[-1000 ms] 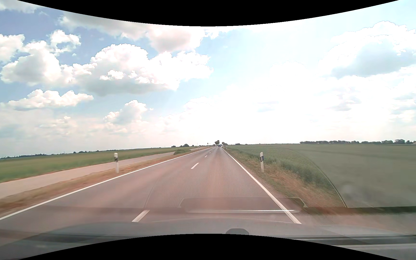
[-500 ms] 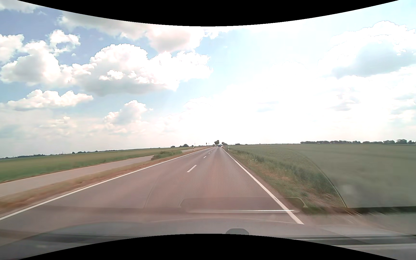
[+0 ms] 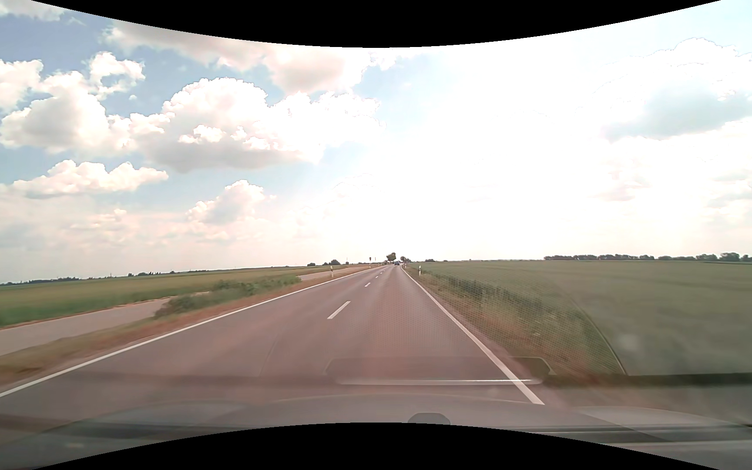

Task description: Follow the waypoints while adhering to traffic rules and regulations

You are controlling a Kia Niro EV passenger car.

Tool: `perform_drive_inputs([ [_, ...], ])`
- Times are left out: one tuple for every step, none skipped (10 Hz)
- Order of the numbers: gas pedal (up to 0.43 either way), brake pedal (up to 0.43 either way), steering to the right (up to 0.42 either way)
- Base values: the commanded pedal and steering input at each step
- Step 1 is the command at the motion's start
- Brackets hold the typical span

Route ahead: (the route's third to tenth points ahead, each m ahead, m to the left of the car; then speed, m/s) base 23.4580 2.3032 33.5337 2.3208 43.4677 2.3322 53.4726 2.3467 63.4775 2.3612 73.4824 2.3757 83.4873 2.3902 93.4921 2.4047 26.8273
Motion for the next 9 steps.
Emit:
perform_drive_inputs([
  [0.260,0.000,-0.001],
  [0.260,0.000,-0.001],
  [0.260,0.000,-0.001],
  [0.260,0.000,-0.002],
  [0.260,0.000,-0.001],
  [0.260,0.000,-0.002],
  [0.248,0.000,-0.003],
  [0.248,0.000,-0.003],
  [0.248,0.000,-0.003],
])
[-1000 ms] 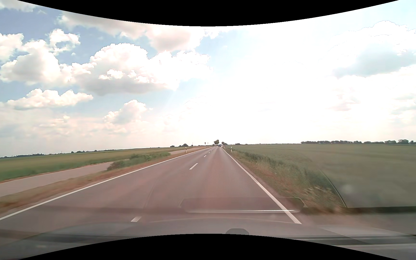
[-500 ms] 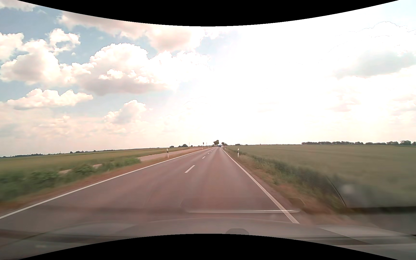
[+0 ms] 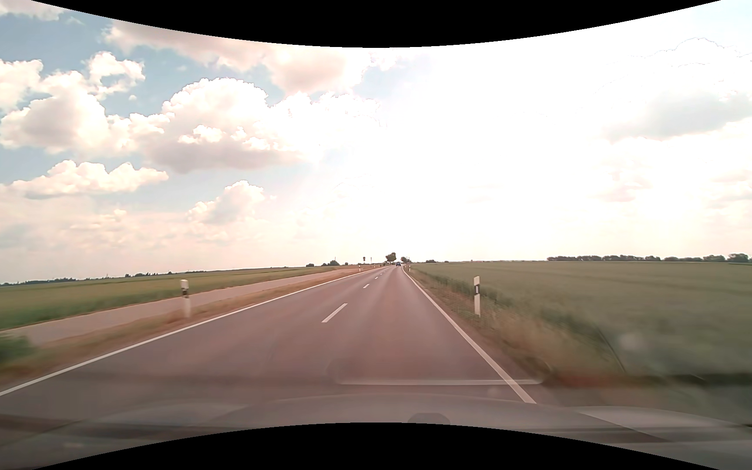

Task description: Follow the waypoints while adhering to traffic rules and regulations

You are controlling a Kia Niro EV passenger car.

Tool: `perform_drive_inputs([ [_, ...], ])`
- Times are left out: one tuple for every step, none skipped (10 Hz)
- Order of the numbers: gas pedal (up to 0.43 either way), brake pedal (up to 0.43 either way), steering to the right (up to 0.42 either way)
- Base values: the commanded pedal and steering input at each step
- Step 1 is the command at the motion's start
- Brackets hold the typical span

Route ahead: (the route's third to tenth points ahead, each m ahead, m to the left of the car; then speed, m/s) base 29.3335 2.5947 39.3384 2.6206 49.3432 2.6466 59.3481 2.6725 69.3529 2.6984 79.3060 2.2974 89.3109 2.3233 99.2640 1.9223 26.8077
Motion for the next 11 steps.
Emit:
perform_drive_inputs([
  [0.240,0.000,-0.003],
  [0.240,0.000,-0.003],
  [0.240,0.000,-0.003],
  [0.240,0.000,-0.003],
  [0.240,0.000,-0.003],
  [0.240,0.000,-0.003],
  [0.240,0.000,-0.003],
  [0.240,0.000,-0.002],
  [0.240,0.000,-0.002],
  [0.240,0.000,-0.002],
  [0.240,0.000,-0.001],
])
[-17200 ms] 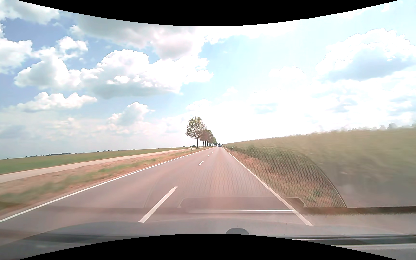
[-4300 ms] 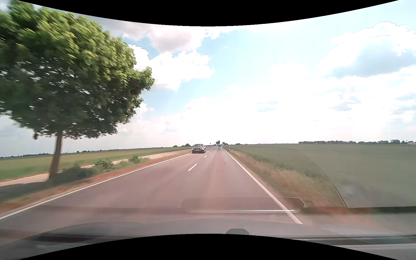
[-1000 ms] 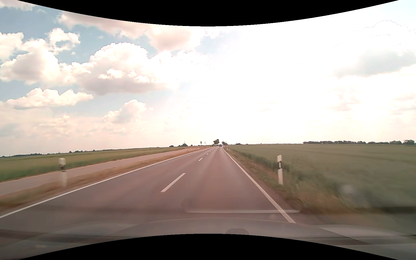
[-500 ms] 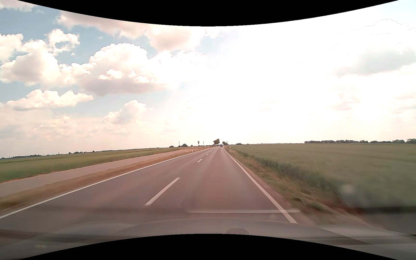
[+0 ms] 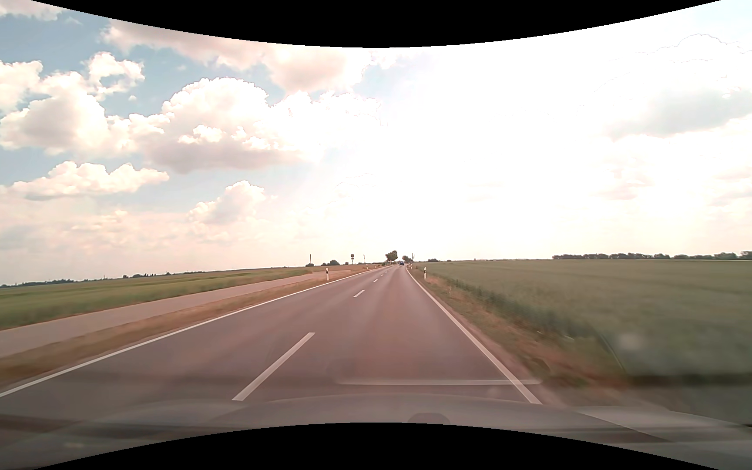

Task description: Follow the waypoints while adhering to traffic rules and regulations

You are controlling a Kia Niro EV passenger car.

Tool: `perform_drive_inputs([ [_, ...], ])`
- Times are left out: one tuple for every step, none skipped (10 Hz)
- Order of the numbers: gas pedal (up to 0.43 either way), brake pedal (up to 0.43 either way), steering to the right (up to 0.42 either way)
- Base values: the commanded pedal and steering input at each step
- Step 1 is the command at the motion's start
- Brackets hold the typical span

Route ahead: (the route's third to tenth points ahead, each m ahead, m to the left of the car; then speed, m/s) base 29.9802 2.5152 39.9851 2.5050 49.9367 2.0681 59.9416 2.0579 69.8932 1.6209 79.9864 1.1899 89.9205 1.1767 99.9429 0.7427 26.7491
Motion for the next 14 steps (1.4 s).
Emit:
perform_drive_inputs([
  [0.240,0.000,0.000],
  [0.240,0.000,0.001],
  [0.248,0.000,0.001],
  [0.248,0.000,0.001],
  [0.248,0.000,0.001],
  [0.248,0.000,0.001],
  [0.248,0.000,0.001],
  [0.248,0.000,0.001],
  [0.248,0.000,0.000],
  [0.248,0.000,0.000],
  [0.248,0.000,-0.002],
  [0.240,0.000,-0.003],
  [0.240,0.000,-0.003],
  [0.240,0.000,-0.003],
])
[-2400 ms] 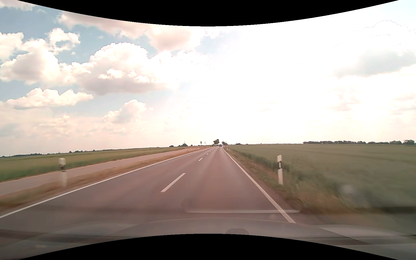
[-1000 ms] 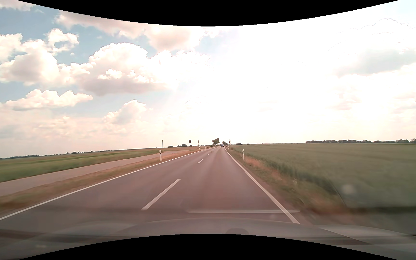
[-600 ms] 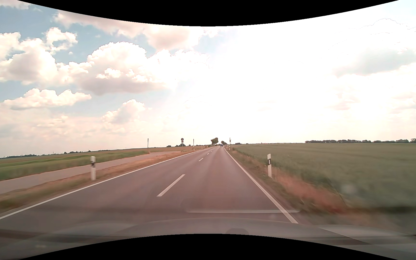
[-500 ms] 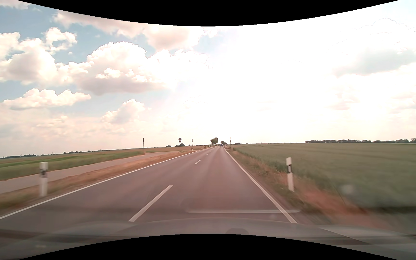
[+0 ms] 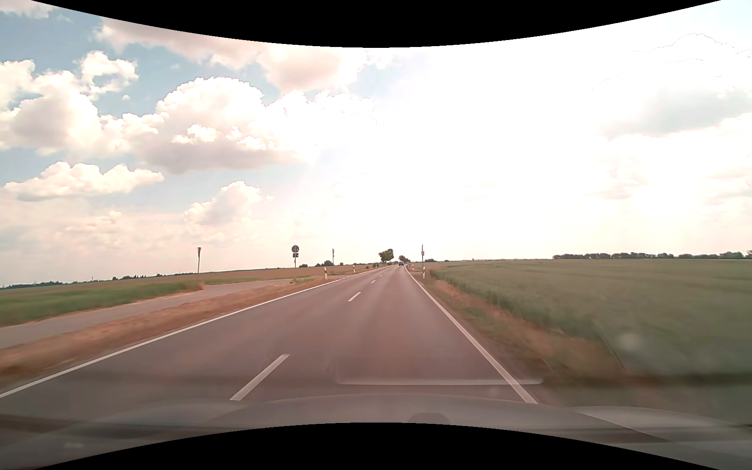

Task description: Follow the waypoints while adhering to traffic rules and regulations

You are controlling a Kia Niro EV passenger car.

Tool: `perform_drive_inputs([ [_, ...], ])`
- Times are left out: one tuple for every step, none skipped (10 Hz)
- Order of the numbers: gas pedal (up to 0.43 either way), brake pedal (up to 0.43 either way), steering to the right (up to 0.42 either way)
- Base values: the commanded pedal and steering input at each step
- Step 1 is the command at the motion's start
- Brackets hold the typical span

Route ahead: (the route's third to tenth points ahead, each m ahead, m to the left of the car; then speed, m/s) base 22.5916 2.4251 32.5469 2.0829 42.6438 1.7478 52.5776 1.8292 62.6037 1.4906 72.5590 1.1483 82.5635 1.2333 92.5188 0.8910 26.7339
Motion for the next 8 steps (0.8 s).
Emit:
perform_drive_inputs([
  [0.240,0.000,-0.003],
  [0.240,0.000,-0.002],
  [0.240,0.000,-0.003],
  [0.240,0.000,-0.002],
  [0.240,0.000,-0.001],
  [0.228,0.000,0.000],
  [0.228,0.000,0.001],
  [0.228,0.000,0.001],
])
